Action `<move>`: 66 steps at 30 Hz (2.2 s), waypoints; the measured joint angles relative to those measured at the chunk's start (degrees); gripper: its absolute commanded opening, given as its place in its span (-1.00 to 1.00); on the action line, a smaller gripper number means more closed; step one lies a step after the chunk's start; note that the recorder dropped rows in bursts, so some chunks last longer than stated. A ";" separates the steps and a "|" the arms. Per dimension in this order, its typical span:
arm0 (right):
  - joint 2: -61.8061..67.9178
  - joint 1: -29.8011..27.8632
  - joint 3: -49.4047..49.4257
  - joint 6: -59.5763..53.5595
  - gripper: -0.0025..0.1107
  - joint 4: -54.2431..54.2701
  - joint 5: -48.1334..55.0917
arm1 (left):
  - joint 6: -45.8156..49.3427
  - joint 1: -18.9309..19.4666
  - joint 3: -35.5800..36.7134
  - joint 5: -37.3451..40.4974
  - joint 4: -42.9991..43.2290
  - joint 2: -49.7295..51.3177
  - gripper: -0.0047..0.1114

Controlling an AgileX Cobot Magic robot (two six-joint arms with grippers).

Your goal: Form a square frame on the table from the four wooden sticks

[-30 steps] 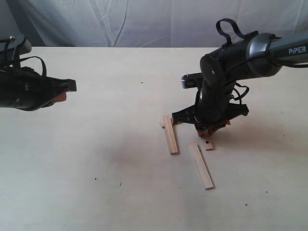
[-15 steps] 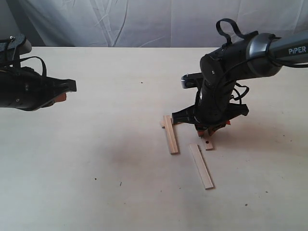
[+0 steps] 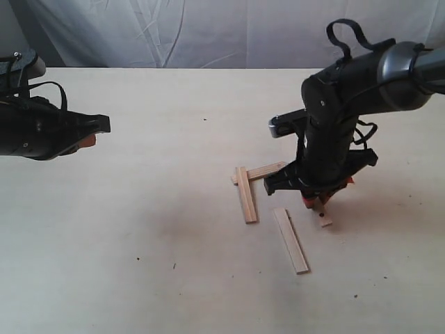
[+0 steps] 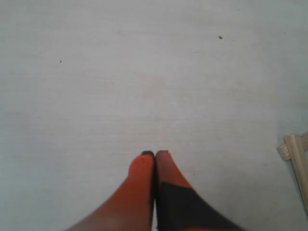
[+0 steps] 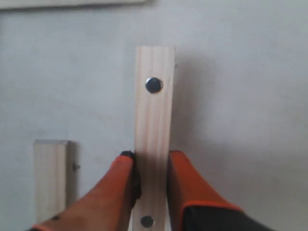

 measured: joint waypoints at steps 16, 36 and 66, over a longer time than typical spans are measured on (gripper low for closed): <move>-2.51 0.00 3.28 -0.99 -0.12 2.22 -2.30 | 0.00 0.00 0.00 0.00 0.00 0.00 -0.92; 1.35 -0.11 3.13 -1.59 -0.12 4.77 -4.57 | 0.10 0.00 0.00 0.00 0.00 0.00 -0.92; -0.58 -0.09 2.92 4.83 -0.12 -9.48 -0.67 | 0.10 0.00 0.08 -0.13 0.00 0.00 -0.92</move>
